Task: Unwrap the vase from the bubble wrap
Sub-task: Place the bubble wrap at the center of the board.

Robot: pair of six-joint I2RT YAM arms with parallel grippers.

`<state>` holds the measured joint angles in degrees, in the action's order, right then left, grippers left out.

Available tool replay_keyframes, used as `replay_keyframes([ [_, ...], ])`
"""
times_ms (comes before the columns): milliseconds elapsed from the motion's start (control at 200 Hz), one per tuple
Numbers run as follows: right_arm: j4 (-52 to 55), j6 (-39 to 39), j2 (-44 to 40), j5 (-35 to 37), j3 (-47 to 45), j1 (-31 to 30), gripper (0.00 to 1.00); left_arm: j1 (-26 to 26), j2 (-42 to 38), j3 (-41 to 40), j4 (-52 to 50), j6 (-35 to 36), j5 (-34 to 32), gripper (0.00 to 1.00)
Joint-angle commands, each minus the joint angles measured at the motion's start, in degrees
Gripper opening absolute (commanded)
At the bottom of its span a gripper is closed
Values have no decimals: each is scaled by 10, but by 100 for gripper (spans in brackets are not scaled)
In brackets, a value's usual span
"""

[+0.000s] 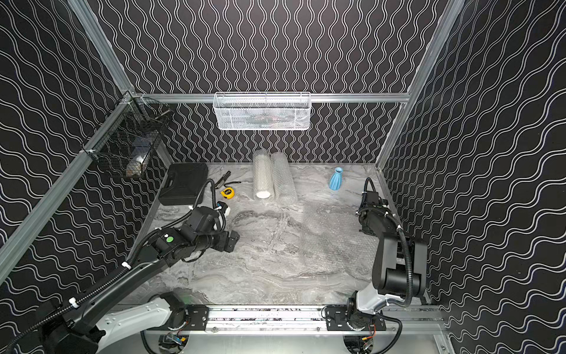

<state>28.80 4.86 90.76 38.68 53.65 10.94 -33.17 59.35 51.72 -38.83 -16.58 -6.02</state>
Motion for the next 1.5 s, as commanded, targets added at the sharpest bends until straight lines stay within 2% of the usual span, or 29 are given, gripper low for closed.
replay_keyframes([
  [0,-72,-45,3,43,-11,13,1,1,5,-2,8,0,7,96],
  [120,-101,-64,3,66,-17,29,1,1,15,-2,9,1,9,96],
  [205,-120,-73,0,83,-20,37,7,1,23,0,9,0,7,96],
  [255,-121,-71,-2,89,-18,39,20,1,28,1,10,1,5,96],
  [340,-104,-54,-7,82,-7,40,52,1,34,5,14,-4,7,96],
  [445,-58,-20,-13,70,22,39,65,1,46,17,28,-13,10,96],
  [590,20,40,-41,-6,73,40,67,2,89,60,52,-33,14,99],
  [806,52,96,-124,-240,96,40,71,27,201,165,80,-64,1,99],
  [996,10,145,-189,-440,44,39,74,83,313,269,98,-80,23,99],
  [1121,-37,182,-218,-540,-21,39,74,112,386,337,102,-86,34,99],
  [1281,-59,198,-233,-599,-77,37,74,137,470,413,111,-89,50,99],
  [1496,-43,181,-234,-636,-100,32,74,168,577,482,154,-103,134,100],
])
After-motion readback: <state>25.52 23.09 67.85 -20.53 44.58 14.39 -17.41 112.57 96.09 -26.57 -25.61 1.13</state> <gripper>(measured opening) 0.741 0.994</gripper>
